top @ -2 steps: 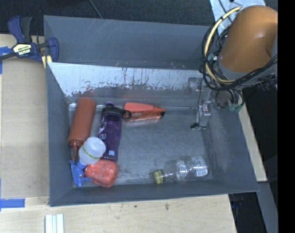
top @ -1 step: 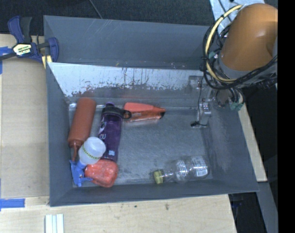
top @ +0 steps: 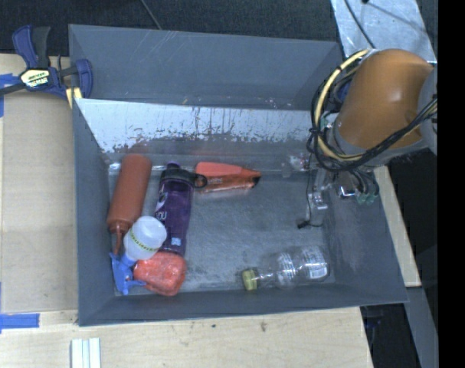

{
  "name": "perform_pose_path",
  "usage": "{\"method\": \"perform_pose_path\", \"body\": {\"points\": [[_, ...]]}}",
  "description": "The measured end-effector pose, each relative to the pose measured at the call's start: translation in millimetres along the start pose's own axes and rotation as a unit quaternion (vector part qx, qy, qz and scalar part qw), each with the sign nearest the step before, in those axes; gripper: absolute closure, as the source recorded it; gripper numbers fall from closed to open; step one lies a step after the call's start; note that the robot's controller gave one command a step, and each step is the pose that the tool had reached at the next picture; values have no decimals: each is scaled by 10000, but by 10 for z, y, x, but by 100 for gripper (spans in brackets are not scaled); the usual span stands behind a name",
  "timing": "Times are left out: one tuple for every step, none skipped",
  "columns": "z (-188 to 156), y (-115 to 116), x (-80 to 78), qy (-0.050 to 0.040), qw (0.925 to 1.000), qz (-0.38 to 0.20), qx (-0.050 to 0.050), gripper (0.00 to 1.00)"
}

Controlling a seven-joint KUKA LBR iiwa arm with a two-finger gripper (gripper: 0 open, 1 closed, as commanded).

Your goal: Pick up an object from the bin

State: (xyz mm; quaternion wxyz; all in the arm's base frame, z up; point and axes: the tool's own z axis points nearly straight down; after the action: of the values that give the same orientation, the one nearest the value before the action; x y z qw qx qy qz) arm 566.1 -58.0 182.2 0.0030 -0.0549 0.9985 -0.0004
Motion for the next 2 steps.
{"method": "perform_pose_path", "body": {"points": [[220,47,473,34,9974,-714,-11,0],[459,-30,721,14,9883,-1523,-6,0]]}}
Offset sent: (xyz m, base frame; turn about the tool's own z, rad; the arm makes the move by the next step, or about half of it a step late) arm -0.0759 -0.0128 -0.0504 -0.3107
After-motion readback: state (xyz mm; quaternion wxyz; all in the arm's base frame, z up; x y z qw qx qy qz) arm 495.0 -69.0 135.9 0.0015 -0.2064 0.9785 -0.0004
